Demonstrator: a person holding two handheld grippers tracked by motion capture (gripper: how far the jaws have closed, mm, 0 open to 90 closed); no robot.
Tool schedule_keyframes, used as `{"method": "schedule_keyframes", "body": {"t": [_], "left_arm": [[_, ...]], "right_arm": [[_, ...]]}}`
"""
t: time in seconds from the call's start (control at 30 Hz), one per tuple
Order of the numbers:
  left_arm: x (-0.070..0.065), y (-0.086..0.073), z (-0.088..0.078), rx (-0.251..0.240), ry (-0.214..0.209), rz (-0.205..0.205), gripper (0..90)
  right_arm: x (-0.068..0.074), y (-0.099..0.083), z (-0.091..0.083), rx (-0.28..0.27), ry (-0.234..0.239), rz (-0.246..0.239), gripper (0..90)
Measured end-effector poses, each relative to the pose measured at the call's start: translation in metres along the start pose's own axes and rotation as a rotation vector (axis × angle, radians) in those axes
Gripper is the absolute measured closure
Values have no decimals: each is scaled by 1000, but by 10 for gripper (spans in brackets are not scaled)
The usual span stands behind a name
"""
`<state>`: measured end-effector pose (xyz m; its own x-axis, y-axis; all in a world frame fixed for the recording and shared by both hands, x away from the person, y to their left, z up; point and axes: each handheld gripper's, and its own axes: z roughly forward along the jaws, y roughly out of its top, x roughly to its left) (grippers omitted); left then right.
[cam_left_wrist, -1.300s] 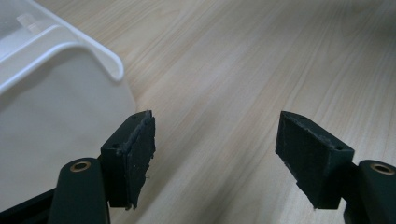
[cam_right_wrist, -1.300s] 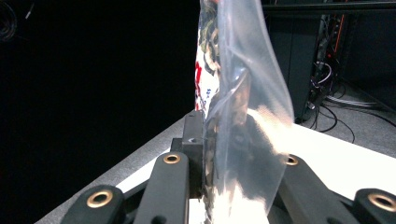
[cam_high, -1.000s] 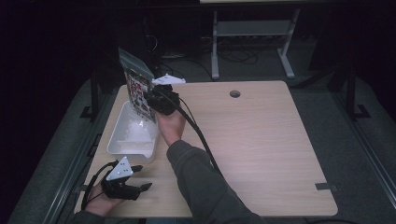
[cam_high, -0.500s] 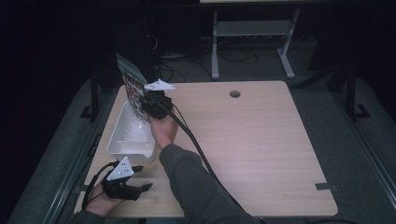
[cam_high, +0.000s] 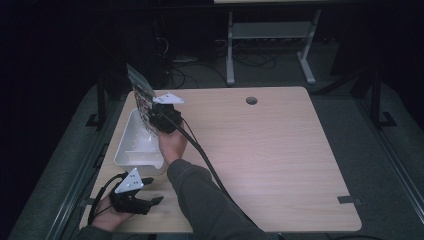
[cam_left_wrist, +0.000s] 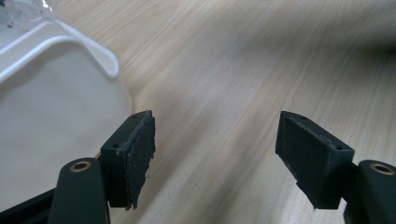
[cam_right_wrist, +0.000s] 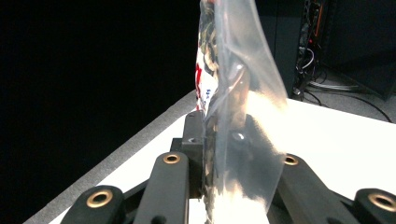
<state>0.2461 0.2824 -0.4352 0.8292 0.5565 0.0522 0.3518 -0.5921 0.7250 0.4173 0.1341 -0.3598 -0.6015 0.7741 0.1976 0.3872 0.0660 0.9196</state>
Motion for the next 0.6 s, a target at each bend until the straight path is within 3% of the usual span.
{"method": "schedule_keyframes", "body": {"t": [0.13, 0.4, 0.53, 0.6], "left_arm": [[0, 0, 0, 1, -1, -1, 278], [1, 0, 0, 3, 0, 3, 278], [1, 0, 0, 2, -1, 2, 278], [1, 0, 0, 3, 0, 1, 278]], "right_arm": [[0, -3, 1, -1, -10, 23, 751], [3, -14, 4, 10, -21, 6, 745], [0, -17, 0, 35, 35, -11, 672], [-5, -15, -3, 44, 85, 2, 618]]}}
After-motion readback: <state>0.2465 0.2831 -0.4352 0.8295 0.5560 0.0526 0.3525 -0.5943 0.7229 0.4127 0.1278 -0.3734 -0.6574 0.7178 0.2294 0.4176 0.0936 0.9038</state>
